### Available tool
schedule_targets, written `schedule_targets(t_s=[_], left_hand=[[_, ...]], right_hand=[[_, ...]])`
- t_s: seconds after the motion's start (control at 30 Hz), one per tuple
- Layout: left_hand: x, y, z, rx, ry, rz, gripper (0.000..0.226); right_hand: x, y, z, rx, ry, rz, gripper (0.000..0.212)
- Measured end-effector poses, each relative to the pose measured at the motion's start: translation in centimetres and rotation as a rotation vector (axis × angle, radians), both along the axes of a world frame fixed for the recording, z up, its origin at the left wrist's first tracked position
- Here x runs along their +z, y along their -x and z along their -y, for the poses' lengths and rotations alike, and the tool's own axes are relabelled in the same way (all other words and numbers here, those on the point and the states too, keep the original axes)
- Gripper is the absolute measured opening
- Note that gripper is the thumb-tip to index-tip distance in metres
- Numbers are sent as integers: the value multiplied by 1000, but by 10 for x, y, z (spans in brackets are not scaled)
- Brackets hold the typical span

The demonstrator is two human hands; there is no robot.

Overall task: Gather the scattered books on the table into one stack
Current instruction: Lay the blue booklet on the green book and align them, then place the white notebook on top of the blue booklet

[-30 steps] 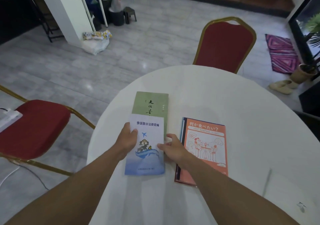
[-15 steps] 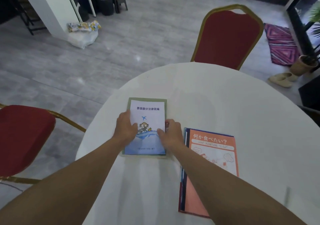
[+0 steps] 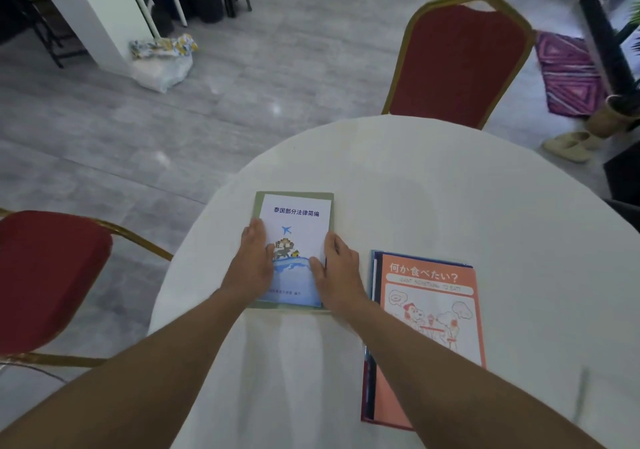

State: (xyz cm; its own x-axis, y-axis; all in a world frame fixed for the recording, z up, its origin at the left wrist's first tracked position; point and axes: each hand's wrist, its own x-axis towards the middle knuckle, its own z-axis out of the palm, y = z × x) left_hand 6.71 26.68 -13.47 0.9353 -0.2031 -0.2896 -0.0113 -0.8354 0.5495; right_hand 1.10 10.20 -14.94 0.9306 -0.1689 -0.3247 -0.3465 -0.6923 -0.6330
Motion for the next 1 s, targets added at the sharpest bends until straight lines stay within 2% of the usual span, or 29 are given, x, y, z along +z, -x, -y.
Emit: schedule_targets(t_s=[0.1,0.23,0.37,0.67,1.0], left_hand=[[6,-3,0,-70,-113,-23,60],[27,3,18,-149,-202,65,45],[54,31,54,-267,-281,72,53],[77,140,163,-512,-216,157,57],[65,259,290,-793,-184,77,60]], right_hand=[[10,-1,9,18,-43,-24,58],[35,20,33,-46,-63,-40,65],[60,60,69,-135,-40,-2,65],[87,194,165,-331,112,-3,69],[82,341,248,-615,117,-133,72]])
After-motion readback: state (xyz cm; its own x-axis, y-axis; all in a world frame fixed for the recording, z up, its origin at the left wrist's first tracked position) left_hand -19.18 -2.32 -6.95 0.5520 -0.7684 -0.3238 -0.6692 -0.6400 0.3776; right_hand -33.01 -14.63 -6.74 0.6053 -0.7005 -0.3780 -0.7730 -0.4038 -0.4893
